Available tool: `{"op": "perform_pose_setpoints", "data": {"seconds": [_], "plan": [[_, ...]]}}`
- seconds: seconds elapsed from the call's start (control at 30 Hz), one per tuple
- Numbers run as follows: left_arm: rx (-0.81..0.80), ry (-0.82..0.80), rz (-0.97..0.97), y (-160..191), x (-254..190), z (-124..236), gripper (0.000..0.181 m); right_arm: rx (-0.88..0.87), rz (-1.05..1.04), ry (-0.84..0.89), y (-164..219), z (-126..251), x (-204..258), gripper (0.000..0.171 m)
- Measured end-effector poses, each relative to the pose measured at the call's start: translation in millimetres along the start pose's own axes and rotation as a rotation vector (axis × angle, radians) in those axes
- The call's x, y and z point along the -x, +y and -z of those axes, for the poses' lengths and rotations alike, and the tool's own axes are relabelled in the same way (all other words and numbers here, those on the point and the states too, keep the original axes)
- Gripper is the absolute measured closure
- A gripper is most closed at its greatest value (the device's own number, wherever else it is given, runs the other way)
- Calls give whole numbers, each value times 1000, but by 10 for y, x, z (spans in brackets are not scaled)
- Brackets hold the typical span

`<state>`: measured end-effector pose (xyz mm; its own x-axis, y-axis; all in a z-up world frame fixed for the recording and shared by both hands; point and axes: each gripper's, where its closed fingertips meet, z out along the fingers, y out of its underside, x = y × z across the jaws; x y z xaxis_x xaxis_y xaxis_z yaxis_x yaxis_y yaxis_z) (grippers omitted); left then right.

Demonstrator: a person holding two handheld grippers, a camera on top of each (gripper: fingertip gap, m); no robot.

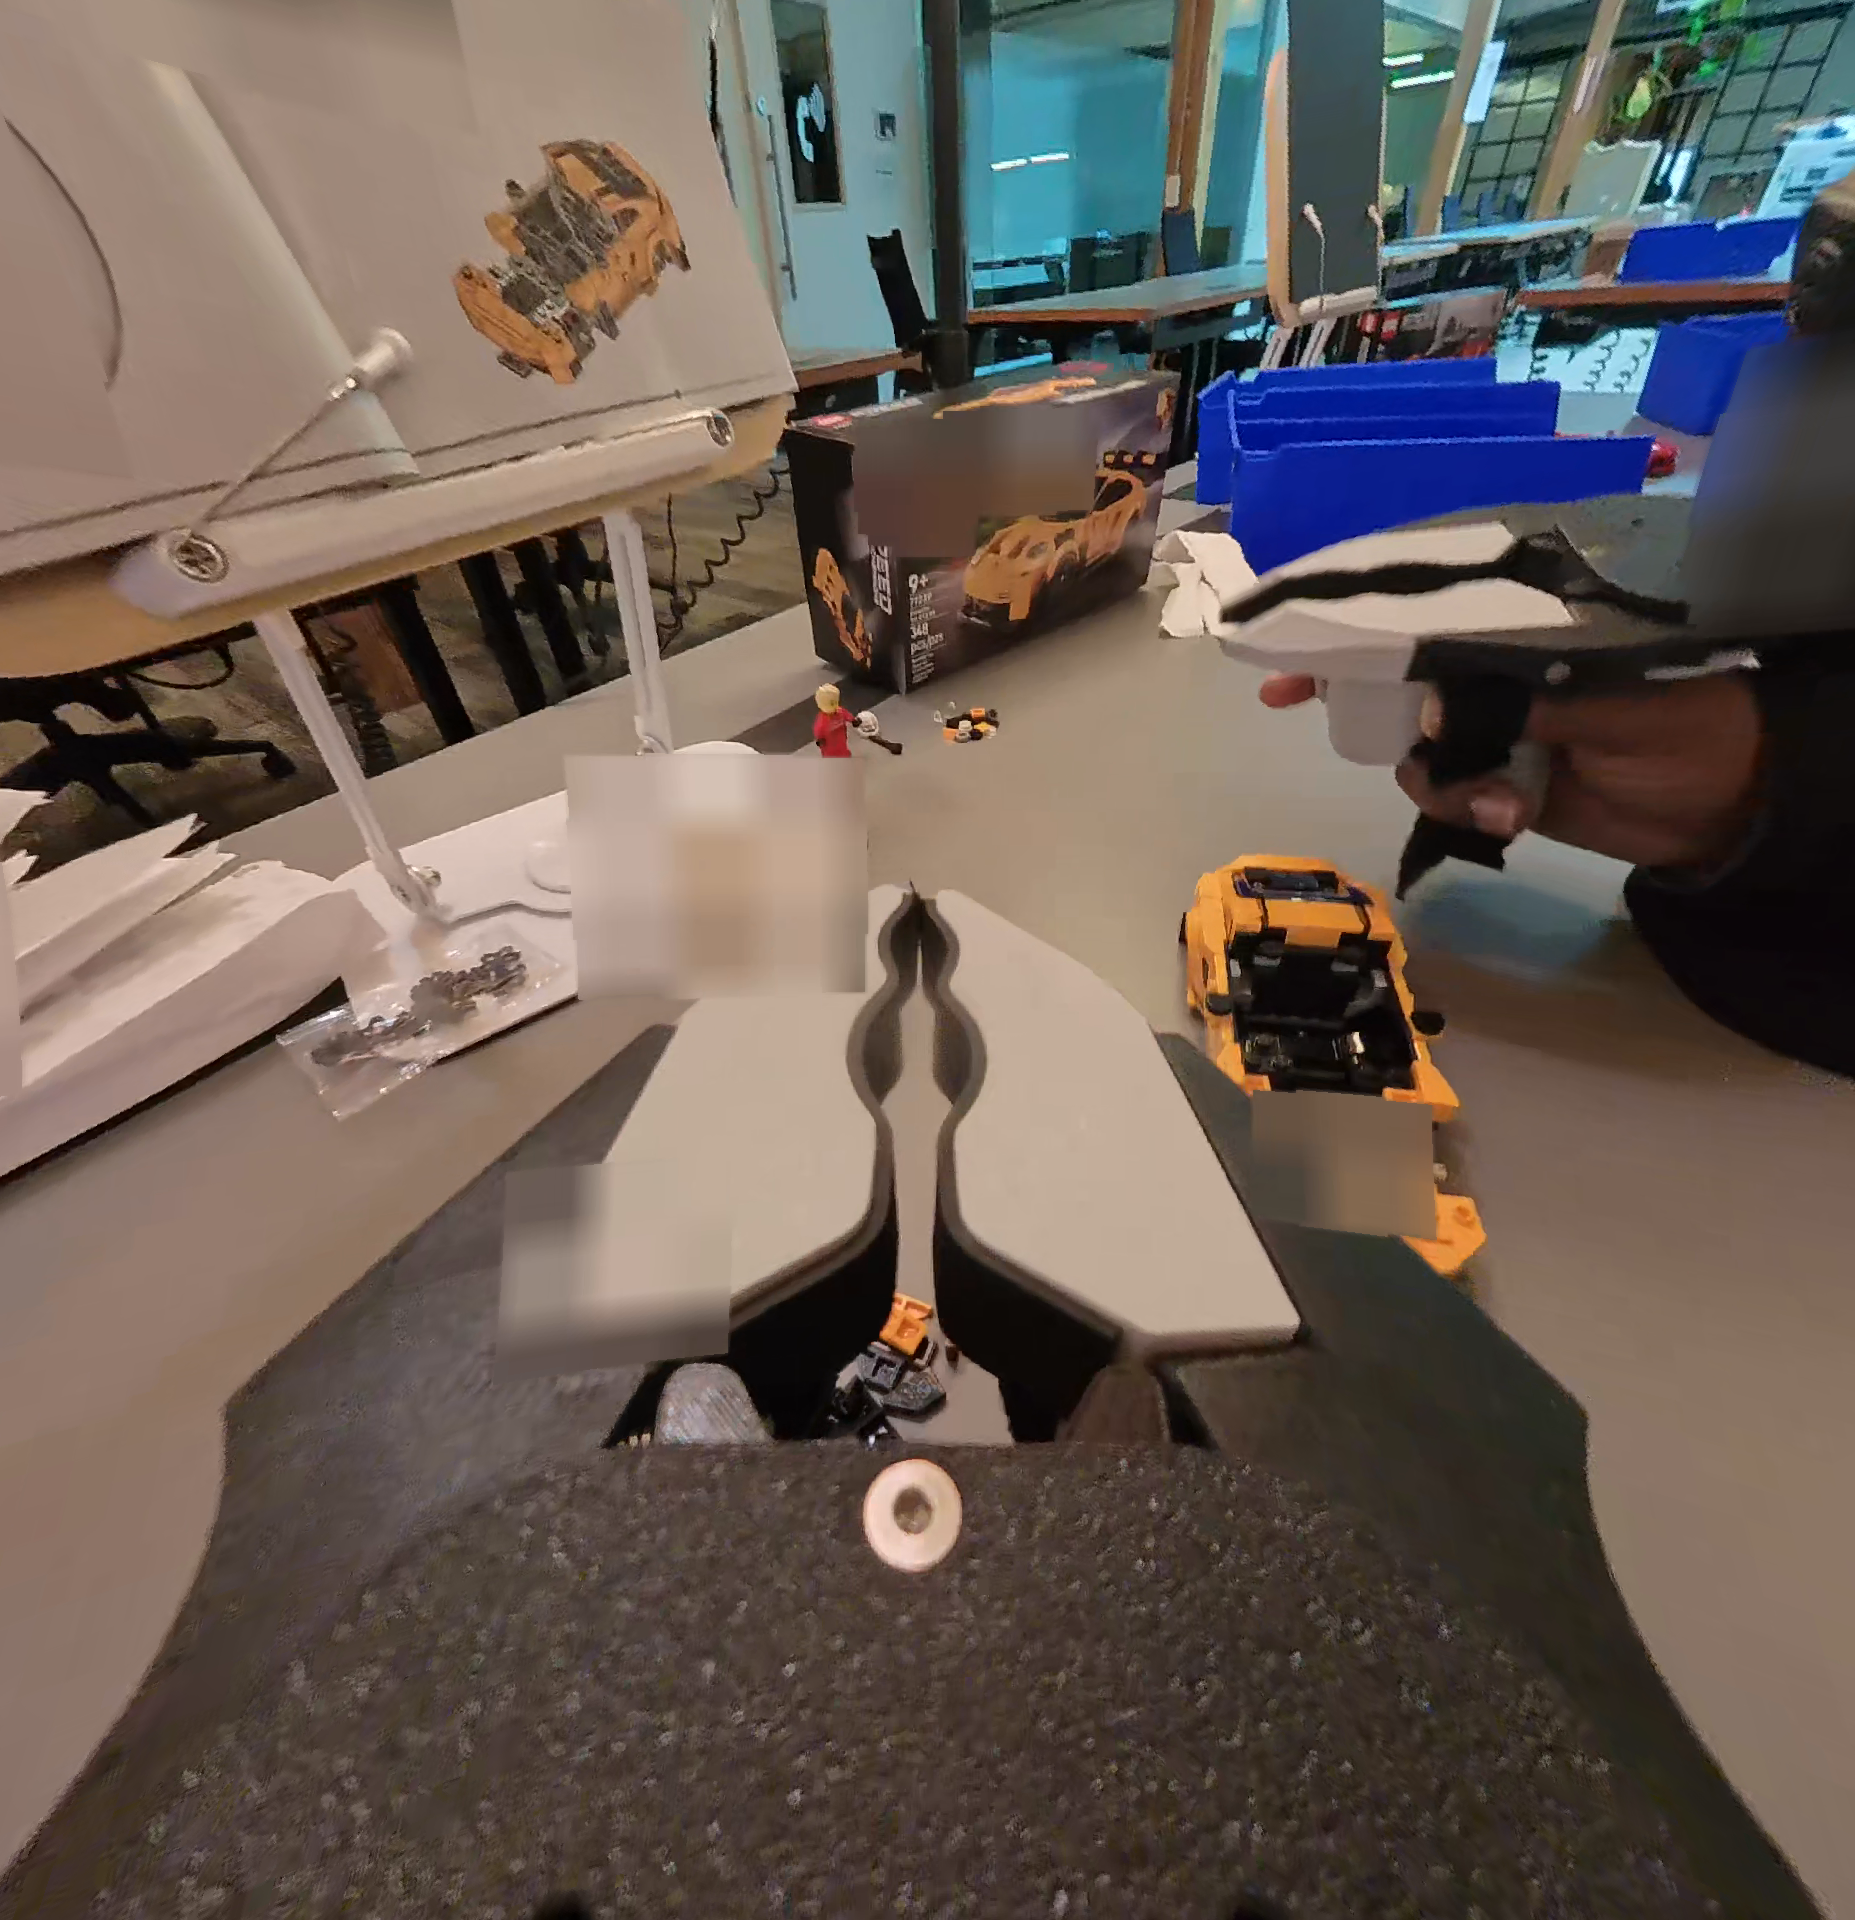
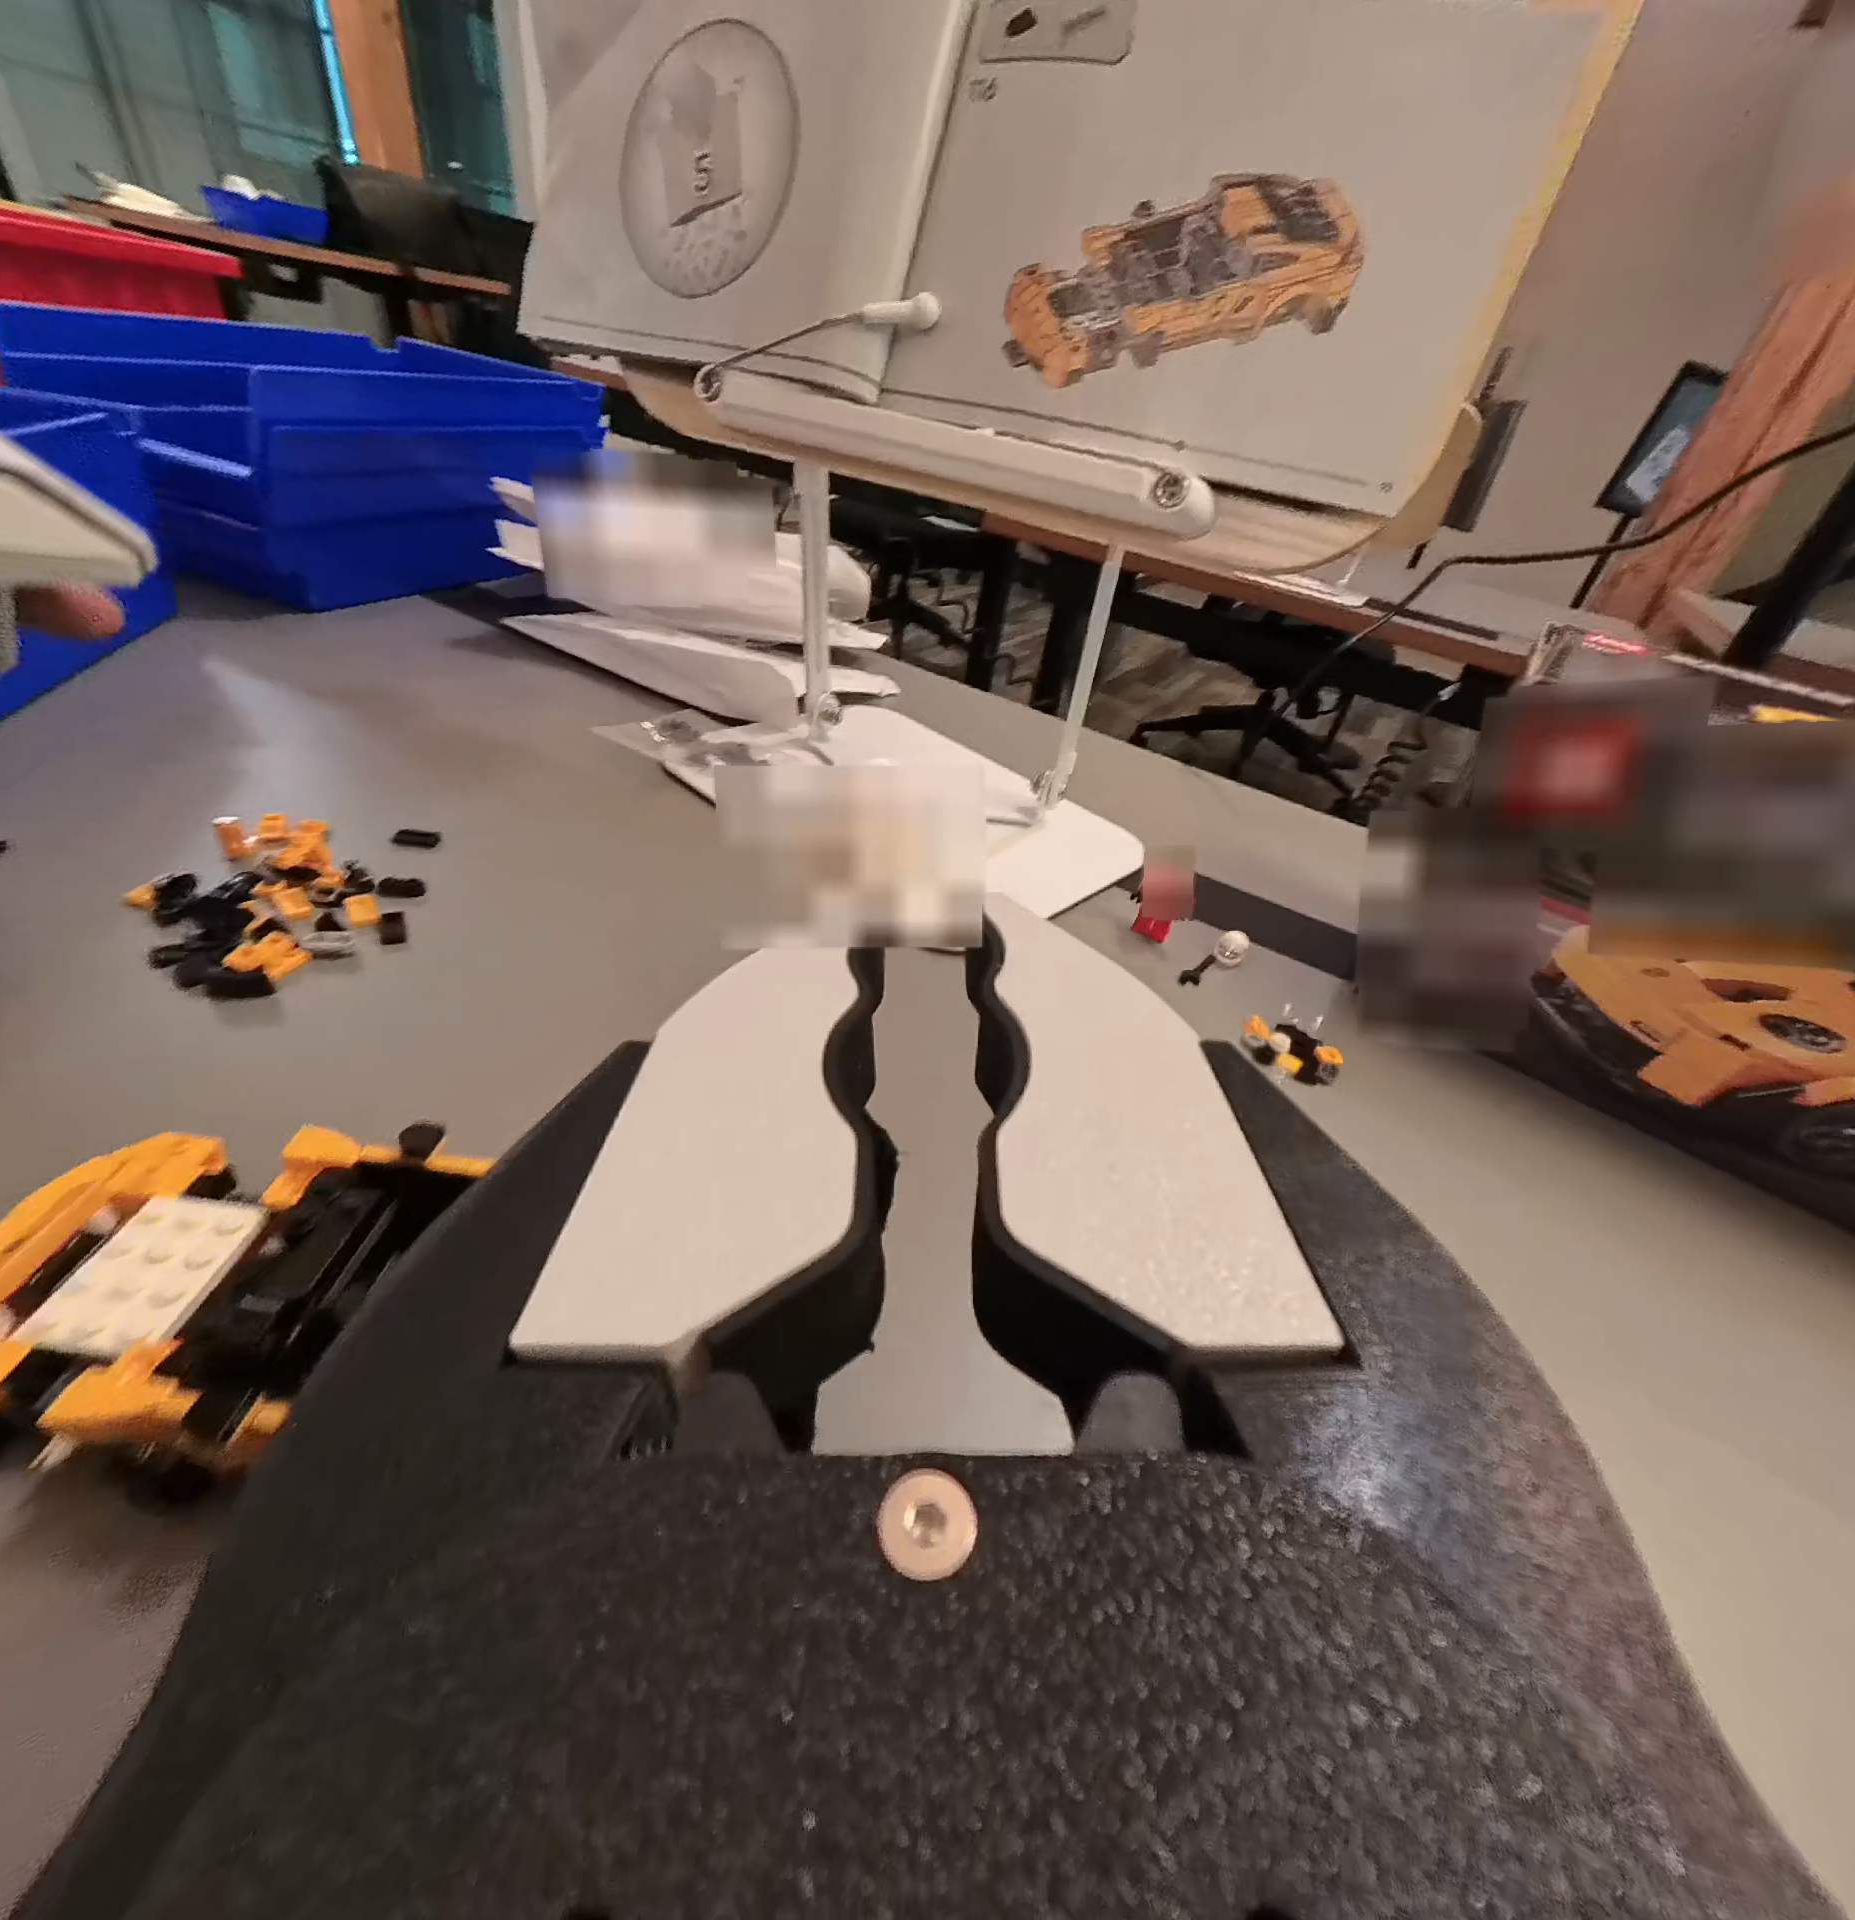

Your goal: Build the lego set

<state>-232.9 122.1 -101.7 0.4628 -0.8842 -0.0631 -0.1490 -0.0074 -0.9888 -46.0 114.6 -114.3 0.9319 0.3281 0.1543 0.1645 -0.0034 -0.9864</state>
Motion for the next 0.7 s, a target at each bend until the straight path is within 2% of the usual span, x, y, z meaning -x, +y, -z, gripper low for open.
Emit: {"op": "perform_pose_setpoints", "data": {"seconds": [0.2,0.33,0.7], "plan": [[-16,-46,40,73,165,18,181,-68,-68,5,-203,-267,-15,160],[-39,-106,37,70,340,63,181,-82,59,-11,-202,-177,57,166],[-20,-141,46,102,455,97,172,-67,31,-71,-208,-121,145,165]]}}
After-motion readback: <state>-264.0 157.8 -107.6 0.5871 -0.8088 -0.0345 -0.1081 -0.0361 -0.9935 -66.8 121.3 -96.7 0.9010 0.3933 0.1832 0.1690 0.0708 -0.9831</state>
